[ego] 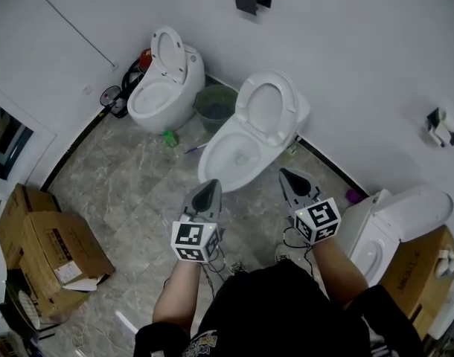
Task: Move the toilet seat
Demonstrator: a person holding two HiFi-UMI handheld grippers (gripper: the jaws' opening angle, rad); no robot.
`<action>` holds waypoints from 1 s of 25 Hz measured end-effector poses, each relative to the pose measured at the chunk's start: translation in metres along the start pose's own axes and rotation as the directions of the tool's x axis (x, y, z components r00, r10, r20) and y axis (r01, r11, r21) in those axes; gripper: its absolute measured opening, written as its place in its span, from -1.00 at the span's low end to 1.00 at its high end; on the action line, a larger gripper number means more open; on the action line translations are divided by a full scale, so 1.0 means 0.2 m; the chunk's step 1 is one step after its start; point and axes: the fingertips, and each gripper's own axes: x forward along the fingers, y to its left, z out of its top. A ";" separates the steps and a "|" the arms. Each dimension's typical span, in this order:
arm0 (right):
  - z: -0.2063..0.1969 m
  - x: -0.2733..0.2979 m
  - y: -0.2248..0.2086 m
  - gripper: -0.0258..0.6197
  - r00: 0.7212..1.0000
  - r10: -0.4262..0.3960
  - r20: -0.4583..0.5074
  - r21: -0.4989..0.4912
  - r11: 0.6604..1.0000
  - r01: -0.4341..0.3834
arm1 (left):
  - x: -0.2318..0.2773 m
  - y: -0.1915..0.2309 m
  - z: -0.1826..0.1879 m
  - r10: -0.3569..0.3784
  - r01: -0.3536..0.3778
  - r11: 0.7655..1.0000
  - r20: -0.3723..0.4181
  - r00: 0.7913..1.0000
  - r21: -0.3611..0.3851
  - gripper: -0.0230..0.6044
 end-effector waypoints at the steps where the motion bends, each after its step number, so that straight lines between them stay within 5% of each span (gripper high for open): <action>1: 0.01 -0.04 -0.01 -0.91 1.000 -0.005 0.006 0.007 1.000 0.005 | -0.01 -0.05 0.00 -0.001 0.001 1.000 0.000 1.000 0.015 -0.91; 7: 0.04 -0.31 -0.11 -0.91 0.999 0.009 0.051 0.010 1.000 -0.010 | -0.03 -0.39 -0.02 0.003 -0.003 0.997 0.000 1.000 0.072 -0.91; 15: -0.04 -0.71 -0.29 -0.91 0.994 0.053 0.099 0.055 0.997 -0.059 | -0.07 -0.92 -0.07 0.039 -0.037 0.998 -0.026 0.999 0.057 -0.91; 25: -0.14 -0.94 -0.31 -0.91 0.984 0.144 0.105 0.053 0.987 -0.150 | -0.19 -1.19 -0.20 0.115 -0.112 0.990 -0.034 0.993 0.081 -0.91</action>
